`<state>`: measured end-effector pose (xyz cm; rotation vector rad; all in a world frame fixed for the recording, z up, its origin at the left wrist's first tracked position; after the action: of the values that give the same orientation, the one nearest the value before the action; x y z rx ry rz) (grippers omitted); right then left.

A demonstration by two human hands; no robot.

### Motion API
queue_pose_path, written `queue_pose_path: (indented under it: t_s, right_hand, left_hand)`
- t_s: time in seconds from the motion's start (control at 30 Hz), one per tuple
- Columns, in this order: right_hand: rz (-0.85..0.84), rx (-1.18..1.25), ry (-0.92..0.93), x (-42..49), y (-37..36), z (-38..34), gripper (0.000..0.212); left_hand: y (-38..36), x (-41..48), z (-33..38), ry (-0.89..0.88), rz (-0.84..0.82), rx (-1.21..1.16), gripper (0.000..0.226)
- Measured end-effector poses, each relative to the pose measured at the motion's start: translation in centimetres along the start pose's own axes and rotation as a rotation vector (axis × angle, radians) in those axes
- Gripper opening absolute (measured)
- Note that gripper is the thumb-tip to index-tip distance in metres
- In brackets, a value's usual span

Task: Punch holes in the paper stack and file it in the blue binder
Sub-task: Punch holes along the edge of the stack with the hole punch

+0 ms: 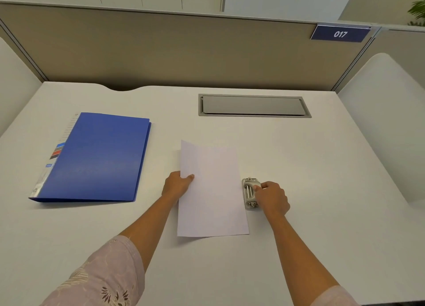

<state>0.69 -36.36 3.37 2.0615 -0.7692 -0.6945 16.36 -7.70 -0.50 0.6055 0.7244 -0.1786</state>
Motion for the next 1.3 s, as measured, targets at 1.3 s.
queue_pose_path:
  t_s: [1.3]
  right_hand:
    - [-0.173, 0.173, -0.015, -0.2, -0.6, -1.2, 0.016]
  left_hand:
    - [0.4, -1.5, -2.9, -0.078, 0.031, -0.196, 0.042]
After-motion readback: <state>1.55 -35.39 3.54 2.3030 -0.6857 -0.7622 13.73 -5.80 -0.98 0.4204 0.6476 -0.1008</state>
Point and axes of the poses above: each hand's wrist, its own x-axis towards the middle knuckle, its own y-axis out of the back of the hand, z = x × y, the point moved 8 cm from there along x, towards the middle knuckle, and after that the axes turned 12 degrees about y, right-handed, at the moved point
